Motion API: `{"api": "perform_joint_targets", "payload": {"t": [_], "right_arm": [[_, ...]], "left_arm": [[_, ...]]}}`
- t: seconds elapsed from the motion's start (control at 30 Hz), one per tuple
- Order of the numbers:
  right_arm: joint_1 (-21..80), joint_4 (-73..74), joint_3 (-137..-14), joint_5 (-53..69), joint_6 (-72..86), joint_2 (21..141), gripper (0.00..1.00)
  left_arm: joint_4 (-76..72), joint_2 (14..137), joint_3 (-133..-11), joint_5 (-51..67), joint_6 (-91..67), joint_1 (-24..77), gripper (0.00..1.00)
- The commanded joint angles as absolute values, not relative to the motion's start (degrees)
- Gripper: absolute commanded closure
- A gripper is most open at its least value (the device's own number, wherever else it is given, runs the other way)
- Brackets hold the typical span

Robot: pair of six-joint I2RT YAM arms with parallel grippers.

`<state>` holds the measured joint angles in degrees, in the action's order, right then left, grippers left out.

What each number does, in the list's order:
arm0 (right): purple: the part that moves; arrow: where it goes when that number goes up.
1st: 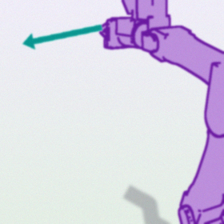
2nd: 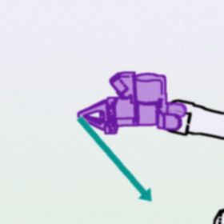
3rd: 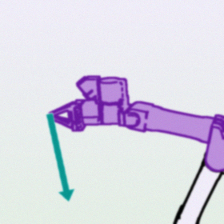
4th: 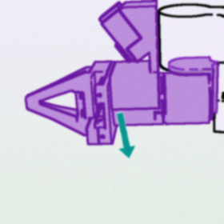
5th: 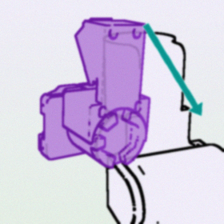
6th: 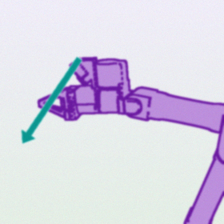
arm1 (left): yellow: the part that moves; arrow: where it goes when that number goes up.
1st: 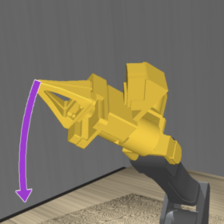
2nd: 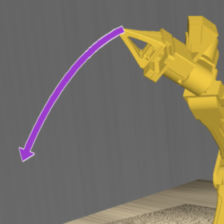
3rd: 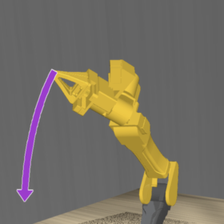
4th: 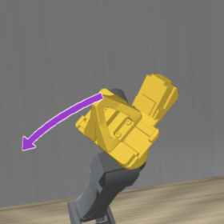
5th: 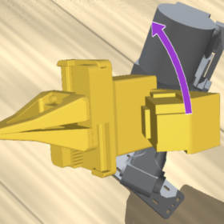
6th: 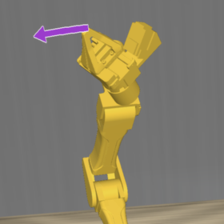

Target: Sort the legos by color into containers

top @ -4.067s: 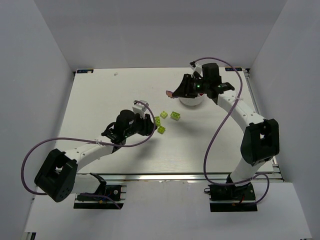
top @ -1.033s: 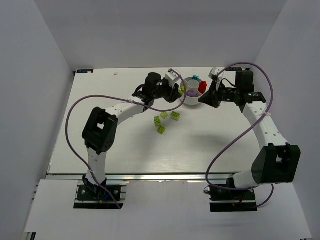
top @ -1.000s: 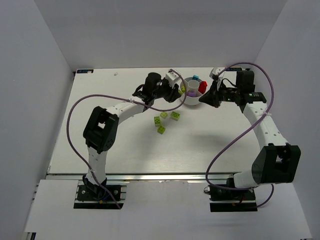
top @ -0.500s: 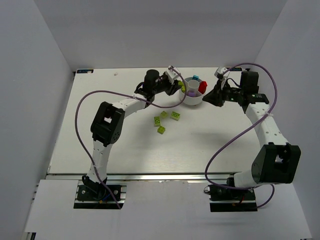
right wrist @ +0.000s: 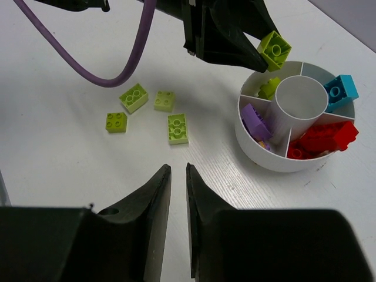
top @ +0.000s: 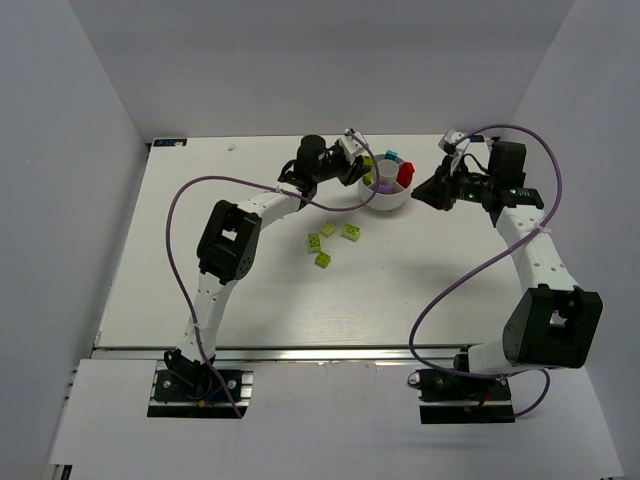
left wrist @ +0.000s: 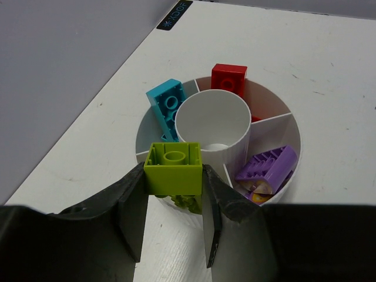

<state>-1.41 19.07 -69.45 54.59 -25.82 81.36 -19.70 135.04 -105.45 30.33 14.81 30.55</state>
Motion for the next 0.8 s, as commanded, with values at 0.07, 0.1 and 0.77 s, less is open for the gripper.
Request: {"api": "perform_joint_targets", "payload": {"t": [0.07, 0.1, 0.77], "right_arm": [[-2.0, 16.7, -68.6, 55.7, -24.6, 80.9, 0.77], [-2.1, 16.6, -68.6, 55.7, -24.5, 80.9, 0.76], [-2.2, 15.8, -68.6, 56.0, -25.0, 80.8, 0.70]], "left_arm": [[-20.0, 135.3, -108.8, 32.5, 14.6, 30.8, 0.58], [-20.0, 135.6, -109.3, 32.5, 14.4, 30.8, 0.56], [-18.3, 133.5, -110.7, 31.1, 13.2, 30.9, 0.41]]}}
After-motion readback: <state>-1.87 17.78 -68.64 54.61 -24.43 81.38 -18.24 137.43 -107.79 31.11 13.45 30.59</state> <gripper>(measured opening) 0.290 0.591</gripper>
